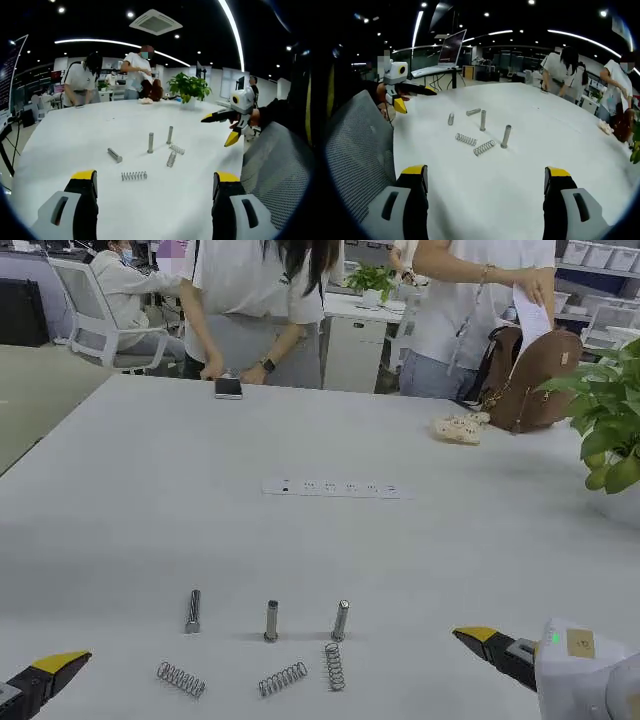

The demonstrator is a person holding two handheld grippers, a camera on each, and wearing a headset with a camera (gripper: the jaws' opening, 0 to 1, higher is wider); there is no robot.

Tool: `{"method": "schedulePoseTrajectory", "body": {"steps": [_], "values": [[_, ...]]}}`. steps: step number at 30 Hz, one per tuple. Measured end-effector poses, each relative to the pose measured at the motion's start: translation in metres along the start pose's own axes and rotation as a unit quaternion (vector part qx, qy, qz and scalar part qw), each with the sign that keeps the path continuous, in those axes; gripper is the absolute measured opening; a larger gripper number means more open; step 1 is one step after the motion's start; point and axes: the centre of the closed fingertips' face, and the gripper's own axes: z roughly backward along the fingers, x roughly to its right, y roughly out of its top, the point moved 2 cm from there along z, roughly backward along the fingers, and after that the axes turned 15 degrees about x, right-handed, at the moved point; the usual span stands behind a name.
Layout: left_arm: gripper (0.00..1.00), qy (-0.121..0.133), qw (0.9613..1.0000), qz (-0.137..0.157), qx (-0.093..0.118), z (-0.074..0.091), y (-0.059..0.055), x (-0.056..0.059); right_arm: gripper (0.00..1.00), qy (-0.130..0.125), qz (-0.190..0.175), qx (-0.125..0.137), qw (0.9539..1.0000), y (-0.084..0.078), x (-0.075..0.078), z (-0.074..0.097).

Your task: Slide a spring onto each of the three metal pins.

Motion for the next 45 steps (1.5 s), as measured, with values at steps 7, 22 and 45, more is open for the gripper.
{"method": "schedulePoseTrajectory", "body": {"steps": [7, 22, 45], "values": [[0.92, -0.002, 1.0000, -0.001, 0.001, -0.0013, 0.0011, -0.0011, 0.96, -0.002, 0.000, -0.001, 1.0000, -0.0006, 0.0013, 0.0004], [0.92, -0.009, 0.9999, -0.010, -0.004, -0.0047, 0.0037, -0.0001, 0.96, -0.009, 0.000, 0.005, 0.9999, 0.0025, 0.0048, 0.0022], [0.91, 0.002, 0.9999, -0.014, 0.002, 0.0013, 0.0053, -0.0022, 0.96, 0.004, 0.003, 0.000, 1.0000, 0.0008, -0.0015, -0.0014]]}}
